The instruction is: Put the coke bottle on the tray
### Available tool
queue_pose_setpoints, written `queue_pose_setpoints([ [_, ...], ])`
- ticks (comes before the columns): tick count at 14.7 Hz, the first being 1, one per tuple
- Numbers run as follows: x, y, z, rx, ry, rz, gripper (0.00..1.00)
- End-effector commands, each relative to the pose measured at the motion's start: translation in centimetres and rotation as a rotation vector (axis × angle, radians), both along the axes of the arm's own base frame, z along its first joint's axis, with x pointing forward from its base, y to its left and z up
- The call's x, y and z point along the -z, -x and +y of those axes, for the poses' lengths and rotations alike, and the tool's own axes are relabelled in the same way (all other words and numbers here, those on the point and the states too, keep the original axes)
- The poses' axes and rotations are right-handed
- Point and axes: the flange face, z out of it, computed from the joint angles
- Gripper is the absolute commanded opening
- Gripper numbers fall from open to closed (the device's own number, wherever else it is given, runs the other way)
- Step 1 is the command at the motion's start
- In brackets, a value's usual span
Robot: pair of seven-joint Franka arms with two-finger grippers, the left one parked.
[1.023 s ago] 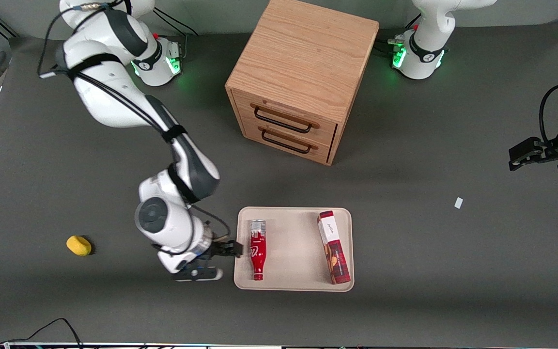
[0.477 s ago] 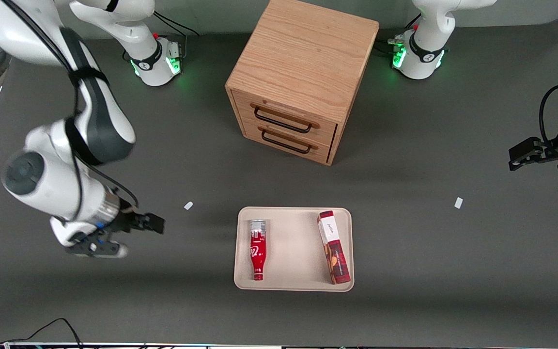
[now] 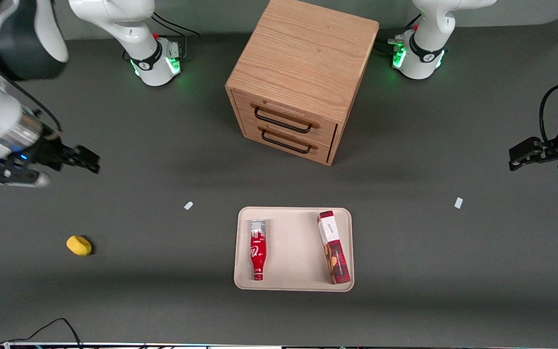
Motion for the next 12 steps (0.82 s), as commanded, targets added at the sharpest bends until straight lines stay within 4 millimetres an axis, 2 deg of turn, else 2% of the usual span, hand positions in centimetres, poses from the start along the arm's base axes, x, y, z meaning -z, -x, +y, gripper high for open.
queue_pose_setpoints([
  [1,-1.0,1.6,-1.4,-0.016,-0.019,0.013,1.00],
  [7,-3.8,1.7,0.4,0.023,-0.067,-0.008,1.00],
  [12,-4.3,1.8,1.6,0.032,-0.084,-0.009,1.00],
])
